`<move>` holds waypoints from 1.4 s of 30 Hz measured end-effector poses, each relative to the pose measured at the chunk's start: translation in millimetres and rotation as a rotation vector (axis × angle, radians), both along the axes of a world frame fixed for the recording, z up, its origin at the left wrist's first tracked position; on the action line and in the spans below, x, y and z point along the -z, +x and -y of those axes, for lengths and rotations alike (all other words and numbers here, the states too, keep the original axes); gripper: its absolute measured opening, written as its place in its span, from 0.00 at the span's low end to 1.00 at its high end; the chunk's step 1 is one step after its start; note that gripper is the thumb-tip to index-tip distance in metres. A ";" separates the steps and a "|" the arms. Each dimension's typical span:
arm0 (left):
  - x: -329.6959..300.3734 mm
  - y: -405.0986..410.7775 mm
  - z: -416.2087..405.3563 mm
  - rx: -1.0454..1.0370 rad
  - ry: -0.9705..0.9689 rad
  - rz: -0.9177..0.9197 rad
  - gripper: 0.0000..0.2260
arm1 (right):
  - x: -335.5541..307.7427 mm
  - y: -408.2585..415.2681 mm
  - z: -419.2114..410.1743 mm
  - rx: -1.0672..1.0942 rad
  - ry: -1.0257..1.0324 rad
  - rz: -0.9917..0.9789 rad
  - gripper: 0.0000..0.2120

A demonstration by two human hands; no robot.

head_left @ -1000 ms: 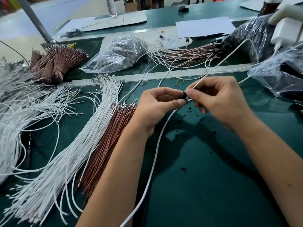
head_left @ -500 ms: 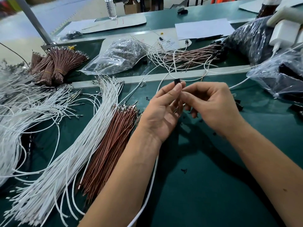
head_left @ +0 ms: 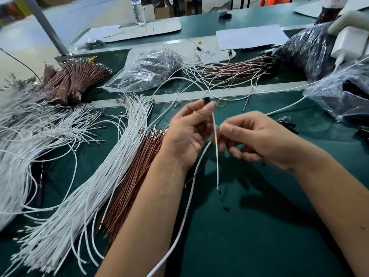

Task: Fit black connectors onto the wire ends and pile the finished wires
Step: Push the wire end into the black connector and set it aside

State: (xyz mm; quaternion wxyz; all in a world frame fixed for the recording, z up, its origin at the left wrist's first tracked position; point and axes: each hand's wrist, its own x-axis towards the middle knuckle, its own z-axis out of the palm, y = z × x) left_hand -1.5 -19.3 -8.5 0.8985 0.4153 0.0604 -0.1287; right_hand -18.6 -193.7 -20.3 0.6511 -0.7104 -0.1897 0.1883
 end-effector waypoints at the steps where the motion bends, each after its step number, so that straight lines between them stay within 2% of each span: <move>1: 0.7 -1.2 3.6 0.017 0.003 -0.006 0.13 | 2.2 1.7 -4.9 0.101 0.029 0.024 0.18; 3: 2.5 -2.2 6.9 0.032 0.024 -0.005 0.11 | 5.9 3.2 -7.5 0.186 -0.001 0.088 0.16; 4: 3.0 -1.7 6.4 0.028 0.029 -0.003 0.11 | 6.4 3.8 -4.7 0.157 -0.031 0.096 0.15; 9: 3.5 2.8 -2.3 -0.033 -0.045 -0.008 0.11 | -1.9 -0.4 15.3 -0.432 -0.262 -0.110 0.10; 10: 4.0 3.1 -2.3 -0.040 -0.038 -0.010 0.12 | -2.3 -1.8 15.5 -0.484 -0.285 -0.124 0.09; 12: 5.3 2.5 -0.3 -0.038 0.011 -0.006 0.11 | -1.3 -2.8 10.4 -0.382 -0.262 -0.109 0.09; 15: 6.3 -0.7 3.7 0.000 0.123 0.031 0.11 | 2.0 2.2 1.0 0.054 -0.105 -0.035 0.18; 17: 6.9 -1.7 4.6 0.000 0.164 0.049 0.12 | 4.0 4.8 -0.6 0.162 -0.053 0.021 0.18; 19: 7.5 -0.9 3.8 -0.039 0.168 0.055 0.10 | 3.4 3.8 2.2 0.061 -0.147 0.032 0.13; 21: 7.1 0.6 1.4 -0.070 0.146 0.062 0.10 | 1.5 0.1 5.5 -0.139 -0.274 -0.017 0.12; 23: 6.7 1.4 -1.0 -0.072 0.134 0.081 0.12 | -0.1 -2.0 8.0 -0.243 -0.326 -0.062 0.11; 25: 6.7 0.8 -1.1 -0.047 0.162 0.109 0.12 | -0.6 -1.3 6.5 -0.177 -0.310 -0.036 0.10; 29: 6.7 -2.2 2.1 0.009 0.202 0.157 0.11 | 3.6 4.2 -0.6 0.225 -0.075 0.070 0.08; 32: 7.3 -2.4 2.3 -0.008 0.221 0.157 0.09 | 6.4 4.6 -0.5 0.196 -0.101 0.101 0.07; 38: 7.8 -0.5 -0.1 -0.034 0.183 0.181 0.09 | 6.4 4.2 3.1 0.049 -0.236 0.035 0.07; 42: 7.1 -1.8 0.2 -0.005 0.193 0.216 0.10 | 6.2 4.1 0.6 0.169 -0.103 0.055 0.08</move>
